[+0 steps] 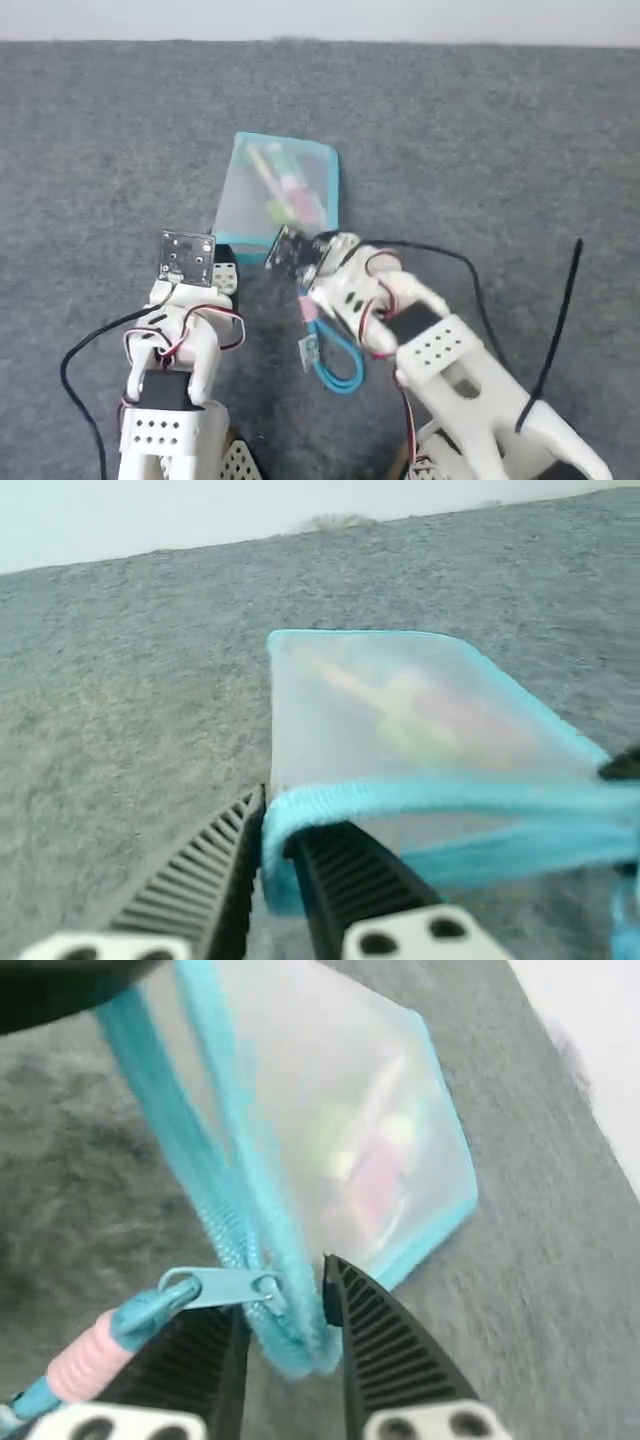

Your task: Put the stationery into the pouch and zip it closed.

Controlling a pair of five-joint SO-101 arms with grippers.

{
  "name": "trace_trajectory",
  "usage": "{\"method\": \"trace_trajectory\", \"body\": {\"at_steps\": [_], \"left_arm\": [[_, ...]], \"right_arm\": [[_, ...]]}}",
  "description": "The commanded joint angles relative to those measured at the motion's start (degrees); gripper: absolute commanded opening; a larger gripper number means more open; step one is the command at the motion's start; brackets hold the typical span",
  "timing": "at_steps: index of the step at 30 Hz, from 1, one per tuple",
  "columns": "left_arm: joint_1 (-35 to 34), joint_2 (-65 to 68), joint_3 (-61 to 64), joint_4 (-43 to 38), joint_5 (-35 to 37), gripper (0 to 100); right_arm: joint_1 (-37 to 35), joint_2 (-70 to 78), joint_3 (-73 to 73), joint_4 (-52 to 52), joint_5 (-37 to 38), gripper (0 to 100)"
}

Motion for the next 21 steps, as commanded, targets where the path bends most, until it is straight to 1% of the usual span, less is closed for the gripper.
{"method": "trace_trajectory", "body": {"at_steps": [1, 4, 6, 10, 14, 18, 21], "left_arm": [[2.11, -1.41, -3.03, -0.18, -0.44, 1], [4.66, -1.49, -4.62, 3.25, -0.53, 1], [5.80, -1.49, -5.93, 5.10, -0.53, 1], [7.38, -1.49, -6.55, 5.80, -0.53, 1], [8.44, -1.49, -6.55, 5.80, -0.53, 2], [10.29, -1.49, -6.55, 6.68, -0.53, 9], [10.37, -1.49, -6.46, 7.03, -0.62, 11]], "right_arm": [[5.67, 4.53, -10.99, 4.88, -6.59, 0.6], [6.20, 9.89, -15.82, 9.19, -9.32, 0.6], [6.29, 13.76, -18.90, 12.70, -9.76, 0.6], [6.29, 20.00, -24.35, 17.63, -9.93, 0.6], [6.11, 22.81, -25.32, 17.71, -10.20, 0.6], [5.93, 23.52, -25.05, 17.63, -11.60, 0.6], [5.93, 23.52, -24.97, 17.98, -11.60, 0.6]]}}
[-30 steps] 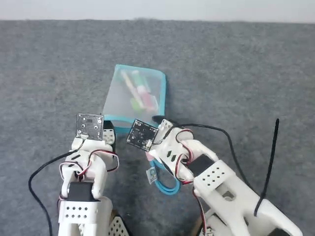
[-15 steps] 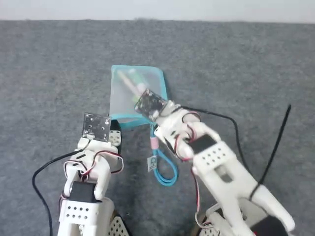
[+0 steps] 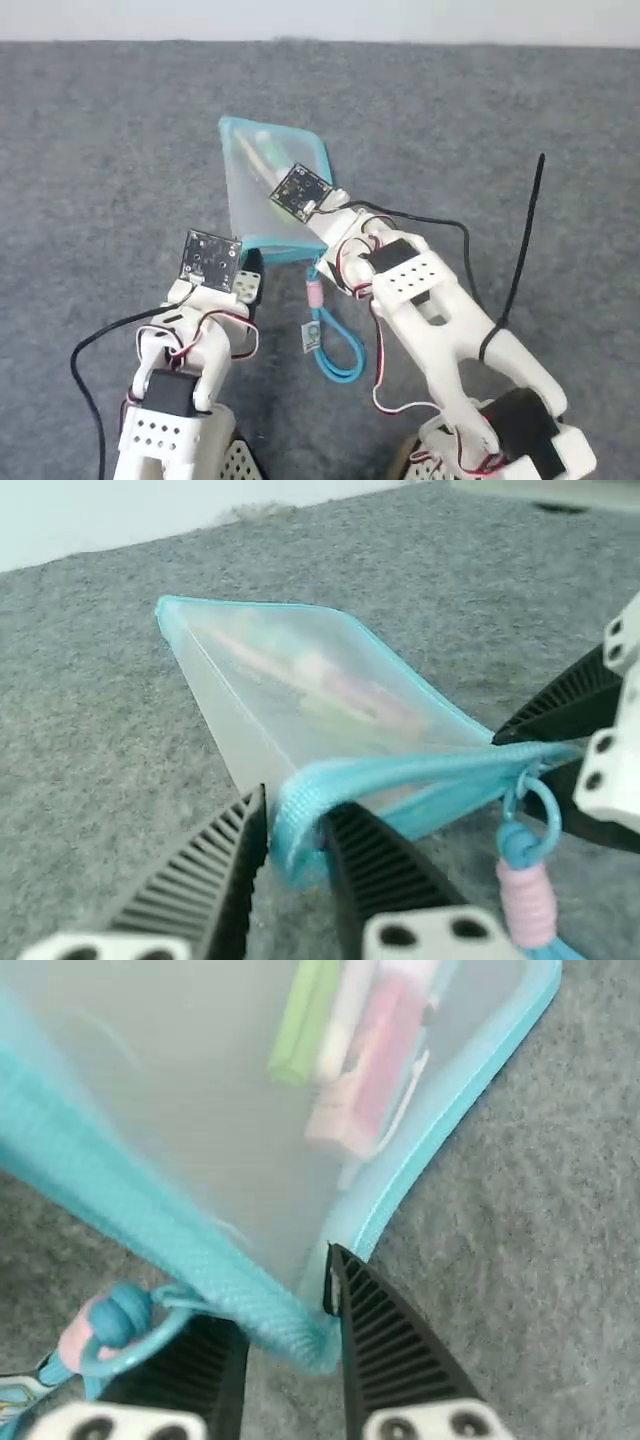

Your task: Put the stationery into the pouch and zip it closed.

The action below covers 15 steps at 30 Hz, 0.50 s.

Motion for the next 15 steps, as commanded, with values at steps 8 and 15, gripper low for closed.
{"method": "trace_trajectory", "body": {"at_steps": [8, 15], "left_arm": [[2.02, -1.41, -3.82, 1.05, -0.62, 11], [2.11, -1.41, -3.65, 0.88, -0.62, 11]], "right_arm": [[1.10, -0.40, -3.43, 0.40, -2.11, 0.6], [1.10, -0.31, -2.90, 0.31, -2.20, 0.6]]}}
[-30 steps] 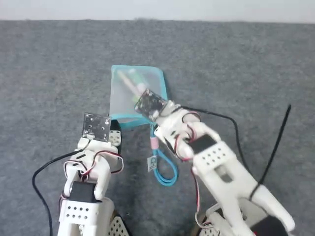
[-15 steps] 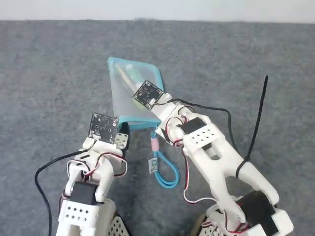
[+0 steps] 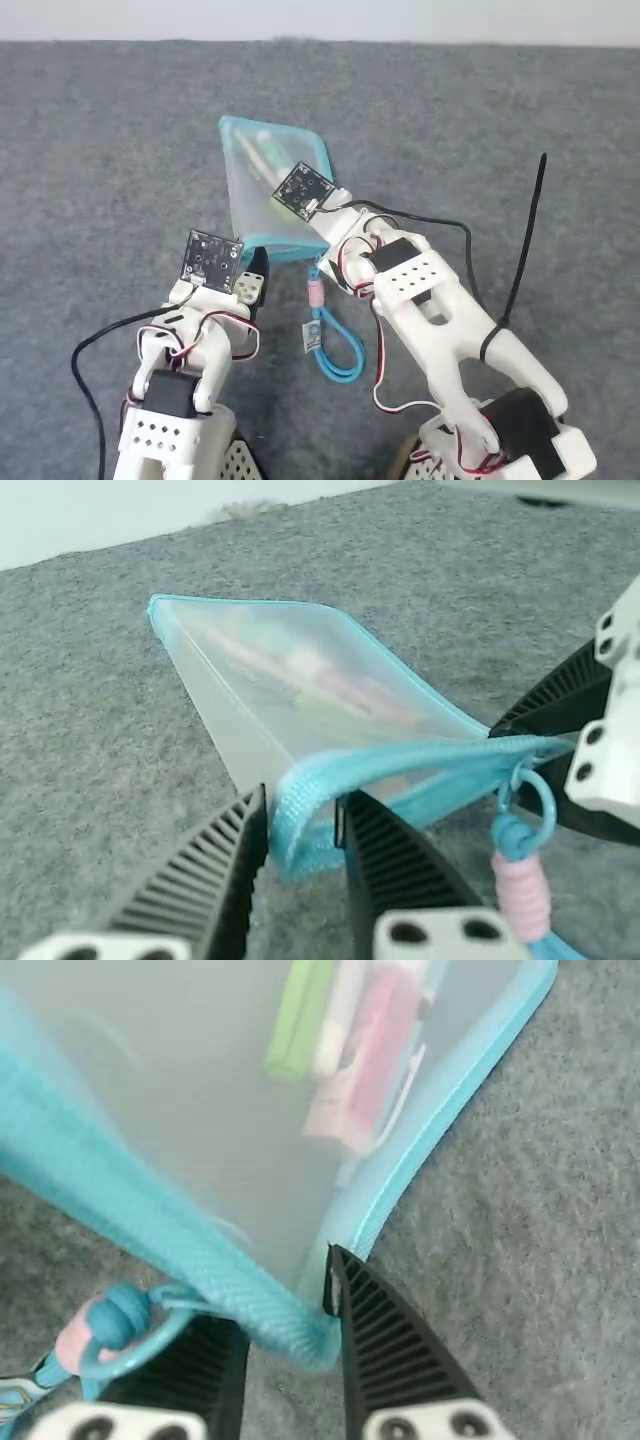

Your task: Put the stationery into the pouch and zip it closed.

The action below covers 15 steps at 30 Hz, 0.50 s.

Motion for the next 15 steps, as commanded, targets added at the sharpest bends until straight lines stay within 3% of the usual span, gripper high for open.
{"method": "trace_trajectory", "body": {"at_steps": [1, 15], "left_arm": [[1.67, -1.05, -3.12, 0.26, -0.62, 11], [5.63, -1.05, -2.07, 0.18, -0.62, 11]], "right_arm": [[0.66, -0.31, -2.90, 0.22, -1.85, 0.6], [0.66, -0.31, -2.81, 0.31, -1.85, 0.6]]}}
